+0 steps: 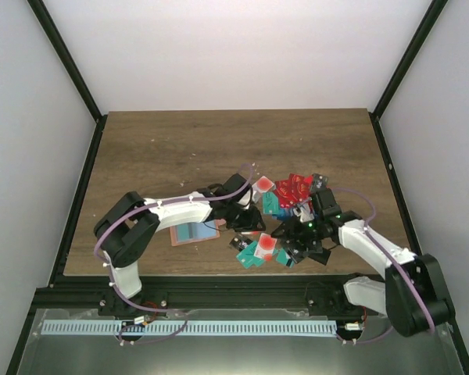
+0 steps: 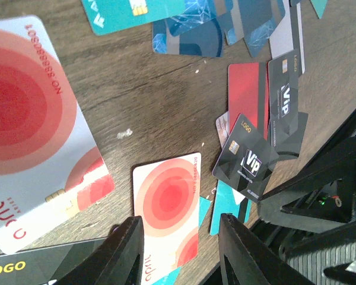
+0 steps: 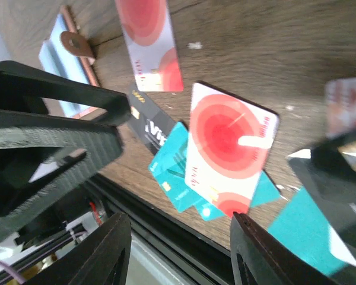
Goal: Put the credit cards into the card holder
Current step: Pick up the credit card from the center of the board.
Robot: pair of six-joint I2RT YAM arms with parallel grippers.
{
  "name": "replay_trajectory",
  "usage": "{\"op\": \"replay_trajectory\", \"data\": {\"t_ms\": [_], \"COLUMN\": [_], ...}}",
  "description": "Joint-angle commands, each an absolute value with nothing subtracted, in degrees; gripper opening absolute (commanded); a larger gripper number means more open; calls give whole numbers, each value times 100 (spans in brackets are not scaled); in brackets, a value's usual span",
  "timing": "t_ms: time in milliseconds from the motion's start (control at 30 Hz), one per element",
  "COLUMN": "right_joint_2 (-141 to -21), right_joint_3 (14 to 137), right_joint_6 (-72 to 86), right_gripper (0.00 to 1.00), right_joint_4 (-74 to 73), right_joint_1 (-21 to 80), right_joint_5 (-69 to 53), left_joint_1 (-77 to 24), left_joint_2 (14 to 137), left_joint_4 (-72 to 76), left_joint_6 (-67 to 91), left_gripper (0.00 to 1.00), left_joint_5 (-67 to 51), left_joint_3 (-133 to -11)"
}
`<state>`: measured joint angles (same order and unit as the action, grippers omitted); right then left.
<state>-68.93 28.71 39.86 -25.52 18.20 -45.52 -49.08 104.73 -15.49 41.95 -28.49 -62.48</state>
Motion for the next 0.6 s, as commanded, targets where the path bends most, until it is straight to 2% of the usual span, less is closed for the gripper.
{"op": "replay_trajectory", "data": {"t_ms": [0,233,467,567], "right_joint_2": [-6370,-6019,-6345,-6506], "right_joint_3": [2839,2810,2989,3017], "right_joint_6": [4314,4704,4749,4793], "right_gripper": [48,51,56,57], "right_joint_4": [-3538,-4281,-4435,-4045], "right_joint_1": [1903,2040,2433,2746], "right_joint_5": [-3552,-2621,-2433,-2771], "left_joint_1": [-4956,-5087,-5133,-5221], "left_joint_2": [10466,10742,11200,11382], "left_joint_4": [-1940,-2246,-2415,-2378], "left_joint_6": [3645,3306,3122,3024], "left_gripper": [37,38,38,38], "left_joint_5": [-2623,-2435,-2340,-2482], "left_joint_3": [-6479,-6748,-6957,-6990]}}
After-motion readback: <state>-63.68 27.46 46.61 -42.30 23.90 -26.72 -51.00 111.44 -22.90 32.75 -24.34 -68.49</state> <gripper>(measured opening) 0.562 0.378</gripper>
